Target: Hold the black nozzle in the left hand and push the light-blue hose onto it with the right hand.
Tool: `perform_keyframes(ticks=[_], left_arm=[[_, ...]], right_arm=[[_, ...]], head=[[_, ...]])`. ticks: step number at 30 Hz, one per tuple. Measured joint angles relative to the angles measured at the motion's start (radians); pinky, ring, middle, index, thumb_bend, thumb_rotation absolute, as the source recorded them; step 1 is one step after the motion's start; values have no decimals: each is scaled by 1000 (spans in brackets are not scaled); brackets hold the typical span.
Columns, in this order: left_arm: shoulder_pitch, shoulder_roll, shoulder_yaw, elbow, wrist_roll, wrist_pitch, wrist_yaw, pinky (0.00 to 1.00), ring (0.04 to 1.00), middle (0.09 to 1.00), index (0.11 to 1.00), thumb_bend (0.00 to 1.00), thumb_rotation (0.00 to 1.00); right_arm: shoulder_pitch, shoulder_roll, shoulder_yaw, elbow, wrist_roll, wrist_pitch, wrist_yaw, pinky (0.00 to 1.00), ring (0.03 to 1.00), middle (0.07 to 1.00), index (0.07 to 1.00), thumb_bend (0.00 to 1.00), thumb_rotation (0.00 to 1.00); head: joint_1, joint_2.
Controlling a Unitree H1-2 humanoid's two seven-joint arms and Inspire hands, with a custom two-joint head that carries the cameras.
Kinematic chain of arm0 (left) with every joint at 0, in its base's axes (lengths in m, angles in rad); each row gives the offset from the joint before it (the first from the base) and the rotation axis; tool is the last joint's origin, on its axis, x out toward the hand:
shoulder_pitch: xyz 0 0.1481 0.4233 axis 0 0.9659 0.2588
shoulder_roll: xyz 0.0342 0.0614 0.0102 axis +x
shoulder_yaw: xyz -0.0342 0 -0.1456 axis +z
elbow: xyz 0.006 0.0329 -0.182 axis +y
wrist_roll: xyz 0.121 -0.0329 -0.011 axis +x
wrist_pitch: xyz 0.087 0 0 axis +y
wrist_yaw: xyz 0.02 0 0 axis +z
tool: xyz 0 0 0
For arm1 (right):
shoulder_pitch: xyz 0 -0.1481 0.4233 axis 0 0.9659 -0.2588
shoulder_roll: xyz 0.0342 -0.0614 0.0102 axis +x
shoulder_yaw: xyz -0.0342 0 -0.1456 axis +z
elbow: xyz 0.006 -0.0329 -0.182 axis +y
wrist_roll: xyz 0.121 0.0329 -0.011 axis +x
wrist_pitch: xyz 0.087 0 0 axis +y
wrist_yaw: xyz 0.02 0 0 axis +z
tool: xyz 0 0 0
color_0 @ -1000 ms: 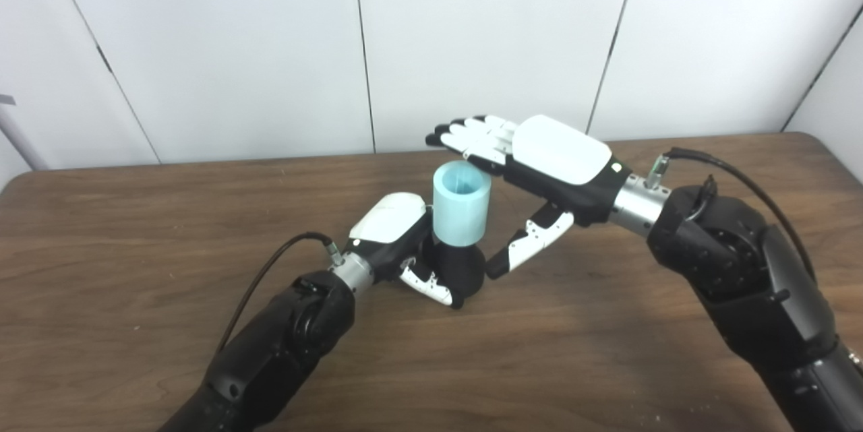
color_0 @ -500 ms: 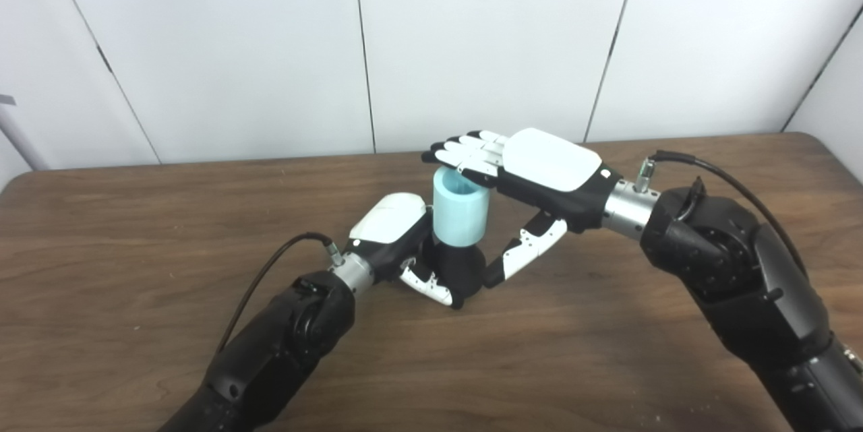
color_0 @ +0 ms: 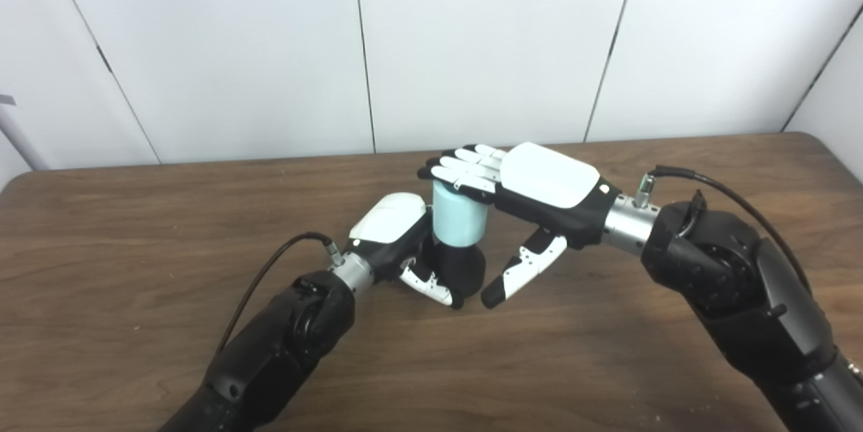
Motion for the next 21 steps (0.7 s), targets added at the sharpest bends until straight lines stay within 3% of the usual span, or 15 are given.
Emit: perform_keyframes(ticks=[14,21], left_arm=[[0,0,1,0,0,0,-3,353,420,419,497,524,0],[0,1,1,0,0,0,-5,376,445,446,494,526,0]], right_arm=[[-9,-23,21,2,14,-36,2,977,1000,996,955,718,911],[-11,-24,27,3,26,7,18,999,1000,1000,954,734,920]], head=[[-2,6],[-2,8]])
